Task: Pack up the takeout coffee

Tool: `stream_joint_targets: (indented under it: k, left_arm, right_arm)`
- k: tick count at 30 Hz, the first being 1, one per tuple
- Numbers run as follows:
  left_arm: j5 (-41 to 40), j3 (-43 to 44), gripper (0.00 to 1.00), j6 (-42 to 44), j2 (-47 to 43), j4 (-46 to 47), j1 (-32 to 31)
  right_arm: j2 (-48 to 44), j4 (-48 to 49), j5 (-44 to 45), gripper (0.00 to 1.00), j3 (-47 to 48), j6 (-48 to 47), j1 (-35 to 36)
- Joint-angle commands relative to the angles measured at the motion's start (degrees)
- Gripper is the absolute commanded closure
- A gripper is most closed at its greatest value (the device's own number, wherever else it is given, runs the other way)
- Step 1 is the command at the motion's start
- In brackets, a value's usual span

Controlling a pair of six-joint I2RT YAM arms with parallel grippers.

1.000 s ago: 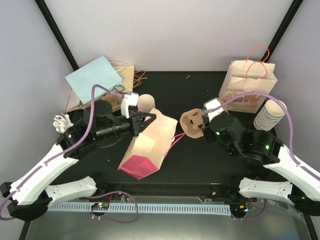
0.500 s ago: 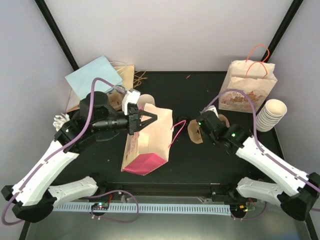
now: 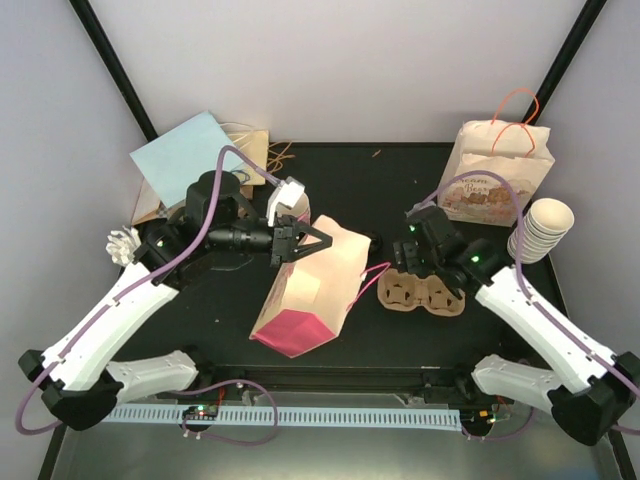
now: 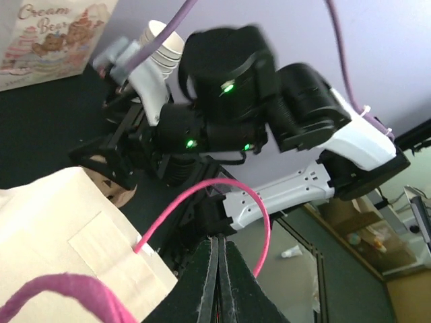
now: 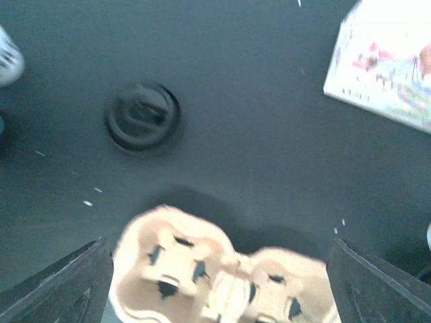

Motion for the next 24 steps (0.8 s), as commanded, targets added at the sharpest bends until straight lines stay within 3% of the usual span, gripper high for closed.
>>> stream_joint_targets:
  k: [1, 9, 14, 20, 24]
  left_arm:
    - [6.0, 3.4, 0.98, 1.9, 1.9, 1.6, 0.4]
    - [9.1, 3.6, 0.98, 3.0, 3.1, 1.2, 0.3]
    - [10.7, 3.6, 0.98, 3.5, 3.3, 0.9, 0.3]
    - [11.5, 3.3, 0.98, 4.4, 3.4, 0.2, 0.4]
    - [11.6, 3.2, 0.99, 4.5, 3.3, 0.2, 0.3]
  right_arm:
    - [-3.9, -0.5, -5.5, 0.11, 8.7, -5.6, -0.3]
    - [-2.3, -4.5, -10.6, 0.15, 25.7, -11.9, -0.3]
    - [2.0, -9.3, -24.7, 0.17, 33.5, -21.1, -0.3]
    - [8.3, -13.0, -36.8, 0.26, 38.5, -25.4, -0.2]
    - [12.3, -14.6, -39.2, 0.32, 39.5, -27.2, 0.4]
